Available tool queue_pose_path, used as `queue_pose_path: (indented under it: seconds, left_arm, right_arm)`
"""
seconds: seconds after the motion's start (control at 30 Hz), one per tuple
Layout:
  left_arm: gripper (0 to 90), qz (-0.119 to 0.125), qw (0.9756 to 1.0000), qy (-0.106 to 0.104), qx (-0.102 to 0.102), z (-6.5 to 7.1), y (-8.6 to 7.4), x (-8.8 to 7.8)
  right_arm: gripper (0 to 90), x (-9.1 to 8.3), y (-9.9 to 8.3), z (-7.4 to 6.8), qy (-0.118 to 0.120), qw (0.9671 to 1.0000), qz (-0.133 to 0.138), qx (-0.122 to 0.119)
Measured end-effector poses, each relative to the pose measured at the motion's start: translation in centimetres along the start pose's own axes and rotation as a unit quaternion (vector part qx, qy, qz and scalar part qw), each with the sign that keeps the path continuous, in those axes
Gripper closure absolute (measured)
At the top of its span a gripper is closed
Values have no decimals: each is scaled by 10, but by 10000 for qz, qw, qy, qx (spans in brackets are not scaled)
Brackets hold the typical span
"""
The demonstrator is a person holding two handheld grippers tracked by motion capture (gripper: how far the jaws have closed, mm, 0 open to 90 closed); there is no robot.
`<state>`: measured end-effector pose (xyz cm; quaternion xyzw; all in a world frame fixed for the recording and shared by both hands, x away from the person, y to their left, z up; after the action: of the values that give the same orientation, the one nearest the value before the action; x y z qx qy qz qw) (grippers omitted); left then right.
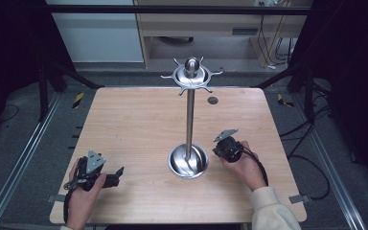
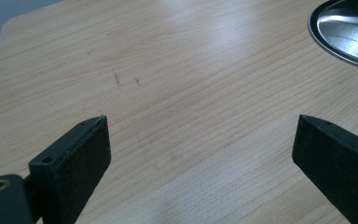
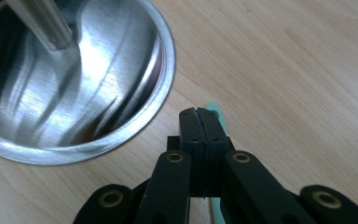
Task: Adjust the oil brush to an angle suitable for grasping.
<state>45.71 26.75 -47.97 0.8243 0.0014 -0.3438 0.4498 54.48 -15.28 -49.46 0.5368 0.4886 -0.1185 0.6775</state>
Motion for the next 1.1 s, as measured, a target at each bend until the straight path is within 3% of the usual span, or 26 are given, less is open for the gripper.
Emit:
queue_pose_path:
  seconds: [0.3,0.57,0.7,0.8,1.0,1.1]
  left_arm:
    - [40,1,10000,-1,10,0,0,0]
    - [40,-2,10000,9,8,0,0,0]
    - [40,0,10000,14,8,0,0,0]
    - [40,-4,10000,7,10,0,0,0]
    - [40,1,10000,5,14,0,0,0]
    - [40,-2,10000,-5,9,0,0,0]
  right_arm:
    - [900,11,-3,2,-86,9997,-244,21]
    - [900,12,-3,8,-220,9993,-262,116]
    - [900,12,-2,14,-485,9982,-249,232]
    - [900,12,-2,18,-504,9975,-237,426]
    - [900,-5,-1,21,-388,9959,-229,780]
    - [899,-20,-1,24,-483,9949,-236,856]
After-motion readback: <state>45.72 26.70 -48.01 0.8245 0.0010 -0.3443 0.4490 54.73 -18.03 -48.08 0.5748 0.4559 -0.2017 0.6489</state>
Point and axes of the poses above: each handheld gripper's, and its own axes: x roughly forward along the jaws, y roughly out of its top, z roughly to its right, the point moved 3 cm from there along x, roughly forward along the jaws, and after that the axes turned 15 degrees about x, right-handed, at the moved point
